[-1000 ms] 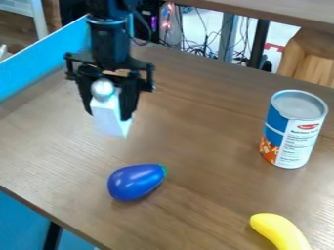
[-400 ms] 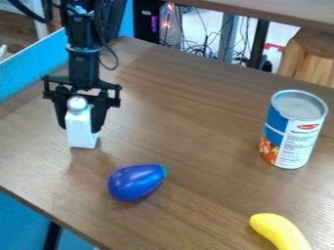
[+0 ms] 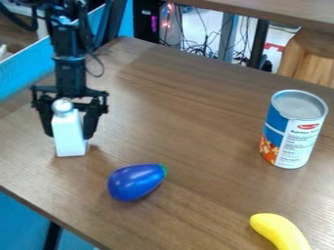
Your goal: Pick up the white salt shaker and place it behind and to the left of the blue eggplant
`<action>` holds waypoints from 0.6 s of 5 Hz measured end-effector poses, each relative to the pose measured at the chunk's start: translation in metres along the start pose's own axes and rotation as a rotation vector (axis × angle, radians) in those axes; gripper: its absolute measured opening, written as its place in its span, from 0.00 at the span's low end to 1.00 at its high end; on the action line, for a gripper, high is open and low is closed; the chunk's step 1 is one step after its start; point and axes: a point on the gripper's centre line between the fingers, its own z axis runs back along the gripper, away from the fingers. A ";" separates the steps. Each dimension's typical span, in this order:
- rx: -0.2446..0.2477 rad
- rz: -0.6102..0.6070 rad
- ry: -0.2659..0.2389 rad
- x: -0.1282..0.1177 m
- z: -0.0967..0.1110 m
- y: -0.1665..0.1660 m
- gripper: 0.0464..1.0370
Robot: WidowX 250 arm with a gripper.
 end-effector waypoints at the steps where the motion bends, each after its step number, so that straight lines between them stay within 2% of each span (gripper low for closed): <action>1: -0.079 0.009 -0.168 -0.013 0.047 -0.001 0.97; 2: -0.103 0.017 -0.243 -0.023 0.071 -0.001 0.96; 3: -0.085 0.004 -0.285 -0.033 0.089 -0.006 0.96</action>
